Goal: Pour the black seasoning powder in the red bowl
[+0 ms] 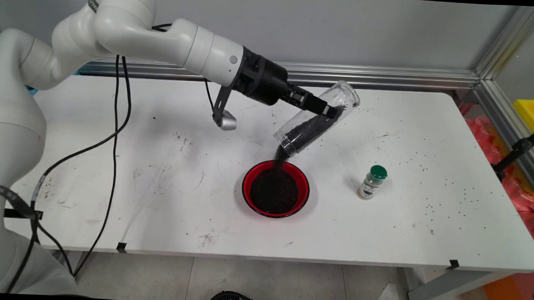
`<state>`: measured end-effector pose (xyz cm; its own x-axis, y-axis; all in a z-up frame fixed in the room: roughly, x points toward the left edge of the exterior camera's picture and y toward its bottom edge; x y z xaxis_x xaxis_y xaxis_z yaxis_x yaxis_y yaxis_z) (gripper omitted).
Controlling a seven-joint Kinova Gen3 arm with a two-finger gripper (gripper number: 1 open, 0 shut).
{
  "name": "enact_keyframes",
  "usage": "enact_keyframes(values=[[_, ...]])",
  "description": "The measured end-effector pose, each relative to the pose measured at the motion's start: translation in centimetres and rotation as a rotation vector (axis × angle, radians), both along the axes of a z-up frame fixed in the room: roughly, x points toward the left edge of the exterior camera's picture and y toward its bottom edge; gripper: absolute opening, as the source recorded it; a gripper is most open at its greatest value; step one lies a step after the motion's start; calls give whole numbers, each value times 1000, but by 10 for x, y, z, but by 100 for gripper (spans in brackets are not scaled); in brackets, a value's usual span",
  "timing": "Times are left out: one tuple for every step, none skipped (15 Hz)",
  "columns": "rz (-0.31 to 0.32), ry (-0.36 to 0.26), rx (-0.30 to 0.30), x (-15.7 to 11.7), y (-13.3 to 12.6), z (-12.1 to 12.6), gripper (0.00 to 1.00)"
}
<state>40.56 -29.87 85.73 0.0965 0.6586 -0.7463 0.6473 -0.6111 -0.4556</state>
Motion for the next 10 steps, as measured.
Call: enact_keyframes(values=[[-2, -1, -4, 0, 0, 0, 0], [-5, -2, -8, 0, 0, 1, 0], [-7, -3, -12, 0, 1, 1, 0], [-8, -3, -14, -1, 1, 1, 0], [-10, -4, -18, -1, 1, 2, 0], [-11, -5, -21, -1, 1, 2, 0], [-12, -5, -24, -1, 1, 2, 0], [-13, -6, -26, -1, 1, 2, 0], [-15, -6, -29, -1, 1, 3, 0], [-16, -6, -31, -1, 2, 3, 0]])
